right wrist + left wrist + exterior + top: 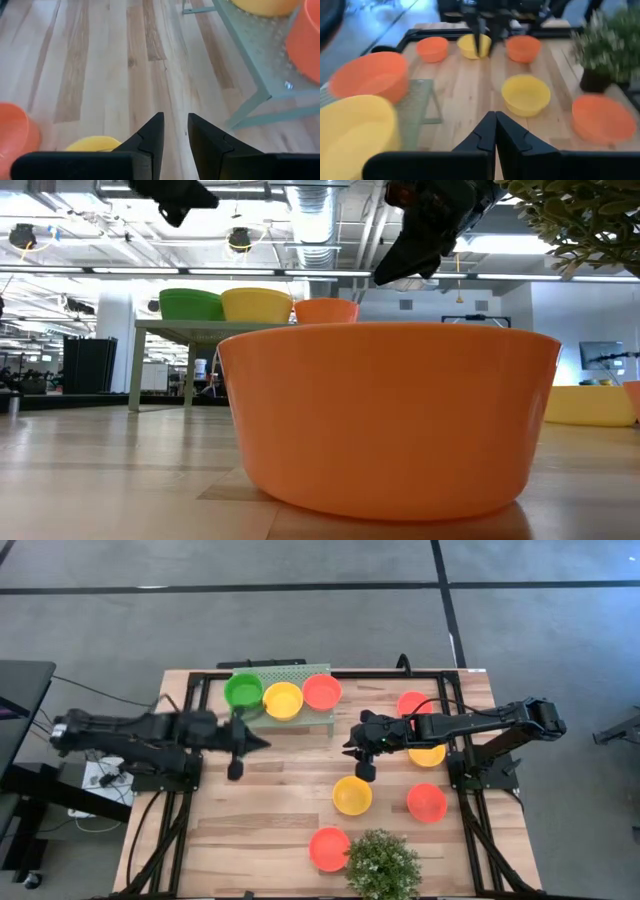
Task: Pick & Place Mini bowls
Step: Stack the yellow bowl on top of the yellow bowl on the shelf
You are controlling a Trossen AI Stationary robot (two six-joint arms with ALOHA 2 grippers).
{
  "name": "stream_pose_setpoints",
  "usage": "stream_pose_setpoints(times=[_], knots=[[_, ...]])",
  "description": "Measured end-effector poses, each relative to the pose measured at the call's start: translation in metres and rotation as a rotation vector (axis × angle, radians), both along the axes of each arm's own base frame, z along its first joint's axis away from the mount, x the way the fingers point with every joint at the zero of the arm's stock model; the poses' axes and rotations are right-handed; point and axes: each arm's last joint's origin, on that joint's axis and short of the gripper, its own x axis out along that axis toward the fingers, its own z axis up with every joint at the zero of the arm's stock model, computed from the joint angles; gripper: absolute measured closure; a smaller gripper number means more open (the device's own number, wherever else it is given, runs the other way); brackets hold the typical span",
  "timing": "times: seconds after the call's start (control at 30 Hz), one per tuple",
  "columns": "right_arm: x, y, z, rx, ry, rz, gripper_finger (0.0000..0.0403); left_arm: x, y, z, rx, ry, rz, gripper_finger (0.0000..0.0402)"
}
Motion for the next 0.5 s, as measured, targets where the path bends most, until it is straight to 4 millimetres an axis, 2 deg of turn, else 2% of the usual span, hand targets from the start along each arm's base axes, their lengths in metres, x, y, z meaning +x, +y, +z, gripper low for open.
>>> stream_pose_setpoints(times=[0.17,0.33,0.5], knots=[[0.000,0.000,0.000,0.061,-0.003,-0.043,0.0321,-0.001,-0.025,-0.040,0.100,0.037,-0.106,0.0396],[-0.002,0.004,-0.002,0.099,0.027,-0.001,0.0321,-0.006,-0.036,-0.060,0.070,0.074,-0.127,0.0395],[-0.004,0.012,-0.007,0.199,0.037,-0.027,0.0321,-0.008,-0.039,-0.069,0.046,0.083,-0.130,0.0395]])
